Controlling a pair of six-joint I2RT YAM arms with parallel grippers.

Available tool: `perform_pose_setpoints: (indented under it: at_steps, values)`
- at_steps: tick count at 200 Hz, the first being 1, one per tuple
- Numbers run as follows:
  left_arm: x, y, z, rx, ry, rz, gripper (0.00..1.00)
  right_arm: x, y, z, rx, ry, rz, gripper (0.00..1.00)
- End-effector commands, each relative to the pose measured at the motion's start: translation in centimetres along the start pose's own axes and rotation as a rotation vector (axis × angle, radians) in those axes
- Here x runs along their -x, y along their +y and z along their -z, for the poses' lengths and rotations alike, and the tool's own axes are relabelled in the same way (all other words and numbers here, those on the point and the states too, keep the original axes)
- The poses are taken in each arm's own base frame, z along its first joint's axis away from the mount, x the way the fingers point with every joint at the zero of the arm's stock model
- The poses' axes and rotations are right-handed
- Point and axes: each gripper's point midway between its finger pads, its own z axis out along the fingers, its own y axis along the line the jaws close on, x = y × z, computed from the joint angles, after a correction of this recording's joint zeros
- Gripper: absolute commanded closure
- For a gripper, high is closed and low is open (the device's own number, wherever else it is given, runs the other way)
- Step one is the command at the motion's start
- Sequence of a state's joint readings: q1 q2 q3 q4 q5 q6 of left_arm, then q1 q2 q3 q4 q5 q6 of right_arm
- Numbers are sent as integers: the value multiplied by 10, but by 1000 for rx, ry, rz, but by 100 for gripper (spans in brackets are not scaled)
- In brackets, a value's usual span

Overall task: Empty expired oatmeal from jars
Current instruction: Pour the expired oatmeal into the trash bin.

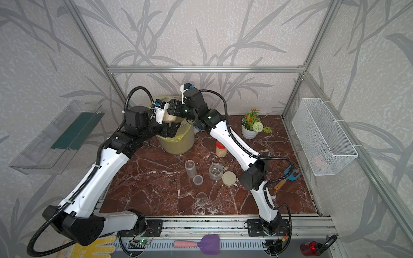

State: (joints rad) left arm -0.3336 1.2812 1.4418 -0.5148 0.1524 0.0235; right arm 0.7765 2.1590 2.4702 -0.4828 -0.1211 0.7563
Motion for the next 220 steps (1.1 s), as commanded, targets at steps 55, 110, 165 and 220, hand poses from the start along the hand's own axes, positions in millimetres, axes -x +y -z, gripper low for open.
perform_pose_setpoints:
  at_steps: [55, 110, 165, 220]
  values:
    - [18, 13, 62, 92, -82, 555, 1, 24, -5, 20, -110, -102, -67, 77]
    - [29, 13, 88, 34, -222, 880, 4, 33, 3, 16, -91, -121, -99, 78]
    - [36, 11, 77, -133, -346, 1377, 6, 32, 15, 14, -41, -153, -122, 80]
    - [60, 17, 67, -202, -398, 1606, 4, 23, 21, 4, -39, -161, -131, 80]
